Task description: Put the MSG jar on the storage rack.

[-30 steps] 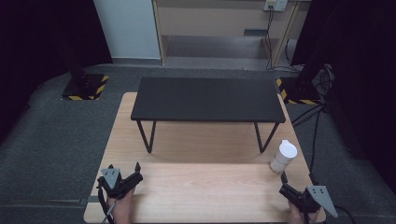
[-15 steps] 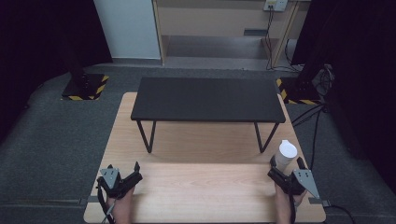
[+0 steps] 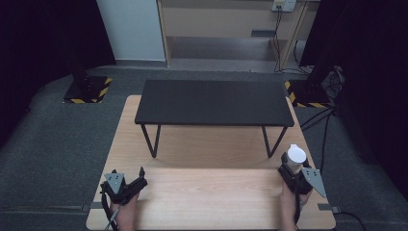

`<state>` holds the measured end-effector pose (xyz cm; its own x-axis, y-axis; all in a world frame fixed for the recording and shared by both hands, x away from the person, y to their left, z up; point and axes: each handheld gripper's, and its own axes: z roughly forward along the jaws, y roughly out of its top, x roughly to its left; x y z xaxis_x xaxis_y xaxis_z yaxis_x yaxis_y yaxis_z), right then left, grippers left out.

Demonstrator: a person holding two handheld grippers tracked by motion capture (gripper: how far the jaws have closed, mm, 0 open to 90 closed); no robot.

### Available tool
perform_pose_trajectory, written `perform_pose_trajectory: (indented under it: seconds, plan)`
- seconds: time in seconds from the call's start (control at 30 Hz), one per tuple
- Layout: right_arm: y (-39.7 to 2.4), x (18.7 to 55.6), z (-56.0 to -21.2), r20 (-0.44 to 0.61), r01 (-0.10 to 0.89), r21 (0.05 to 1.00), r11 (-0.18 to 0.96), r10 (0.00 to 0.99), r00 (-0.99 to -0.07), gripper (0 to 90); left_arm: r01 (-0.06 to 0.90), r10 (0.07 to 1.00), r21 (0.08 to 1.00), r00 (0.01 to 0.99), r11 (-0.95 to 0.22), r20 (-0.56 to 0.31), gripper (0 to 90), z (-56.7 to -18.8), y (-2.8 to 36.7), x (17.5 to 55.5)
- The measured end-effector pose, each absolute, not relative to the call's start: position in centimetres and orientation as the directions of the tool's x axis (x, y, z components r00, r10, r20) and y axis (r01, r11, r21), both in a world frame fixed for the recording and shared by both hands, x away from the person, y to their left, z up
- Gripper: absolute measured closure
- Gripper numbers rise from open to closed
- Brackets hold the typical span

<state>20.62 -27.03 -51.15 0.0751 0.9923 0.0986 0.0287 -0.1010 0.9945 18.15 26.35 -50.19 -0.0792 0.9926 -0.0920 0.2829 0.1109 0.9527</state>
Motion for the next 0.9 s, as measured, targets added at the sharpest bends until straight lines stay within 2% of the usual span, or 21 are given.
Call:
perform_pose_trajectory:
  seconds: [0.33,0.47,0.63,0.77,0.9]
  plan:
    - [-27.1,20.5,-51.0,0.083,0.030,0.996,-0.085,0.994,0.078,29.8,0.275,0.994,0.956,-0.070,0.102,-0.086,0.0,-50.2,26.3,18.0]
    - [-26.9,19.5,-49.9,0.085,0.038,0.995,-0.089,0.993,0.080,29.9,0.281,0.995,0.956,-0.068,0.088,-0.071,0.0,-50.2,26.2,18.0]
    - [-26.1,17.5,-47.6,0.083,0.006,0.996,-0.084,0.995,0.047,30.0,0.282,0.994,0.955,-0.070,0.096,-0.079,0.0,-50.2,26.3,18.1]
    - [-24.8,15.3,-44.0,0.102,-0.032,0.994,-0.103,0.994,-0.045,30.2,0.282,0.993,0.954,-0.073,0.106,-0.089,0.0,-50.1,26.3,18.1]
    - [-23.5,15.3,-40.4,0.094,-0.040,0.994,-0.100,0.988,-0.118,30.3,0.277,0.993,0.954,-0.076,0.113,-0.095,0.0,-50.2,26.4,18.1]
